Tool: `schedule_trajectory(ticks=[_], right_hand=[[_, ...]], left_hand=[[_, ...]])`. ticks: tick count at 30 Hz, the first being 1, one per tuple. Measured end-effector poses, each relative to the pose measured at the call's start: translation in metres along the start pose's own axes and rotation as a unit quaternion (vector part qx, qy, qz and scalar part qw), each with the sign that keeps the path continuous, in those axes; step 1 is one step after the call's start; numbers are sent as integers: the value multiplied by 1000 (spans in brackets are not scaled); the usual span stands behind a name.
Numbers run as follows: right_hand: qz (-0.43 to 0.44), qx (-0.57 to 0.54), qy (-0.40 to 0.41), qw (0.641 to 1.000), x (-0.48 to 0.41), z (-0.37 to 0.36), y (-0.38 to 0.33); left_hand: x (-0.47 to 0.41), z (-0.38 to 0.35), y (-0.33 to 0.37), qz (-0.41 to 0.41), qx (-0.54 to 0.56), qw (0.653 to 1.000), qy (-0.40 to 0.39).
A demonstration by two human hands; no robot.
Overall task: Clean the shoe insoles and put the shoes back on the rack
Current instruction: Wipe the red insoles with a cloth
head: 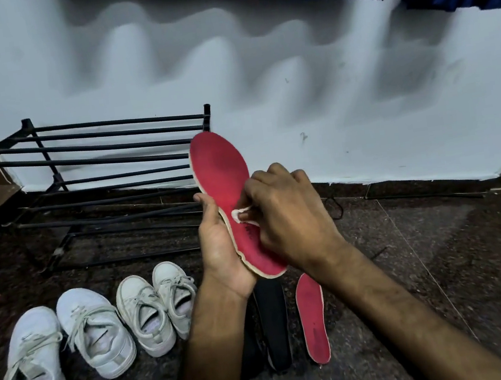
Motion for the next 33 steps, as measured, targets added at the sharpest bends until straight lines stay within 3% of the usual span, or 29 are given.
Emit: schedule_trajectory(ticks=[3, 8, 11, 14, 21, 23, 26, 30, 33], right_hand=[[11, 8, -26, 1000, 15, -2, -11], [-41, -200, -68, 977, 44, -13, -8], [-30, -104, -29, 994, 27, -10, -4], [-38, -1, -18, 999, 10, -8, 4], [-33, -174, -95, 980, 56, -2, -16], [-15, -153, -51, 987, 46, 5, -21], [1, -26, 22, 999, 14, 14, -16], [2, 40, 20, 999, -6, 16, -7], [8, -24, -19, 999, 28, 12, -18]], left_hand=[[-1, 2, 10, -10, -11, 1000, 11], [-5, 10, 13, -5, 6, 1000, 14], [-1, 4, -6, 23, -18, 999, 20], [2, -1, -6, 0, -35, 999, 20], [1, 2, 33, -75, -5, 997, -10], [5, -8, 24, -30, 0, 999, -40], [10, -13, 7, 0, -8, 999, -36], [12, -16, 13, -35, -17, 998, -41], [6, -10, 28, -64, -8, 997, -53]])
Point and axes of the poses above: each hand's wrist, its own x-axis away from the middle knuckle, its own z-axis out of the back of the hand, y = z × x, the point moved 8 cm from there along -x, towards the middle knuckle, and after that the axes turned 4 degrees about -x, right-handed, at the moved point
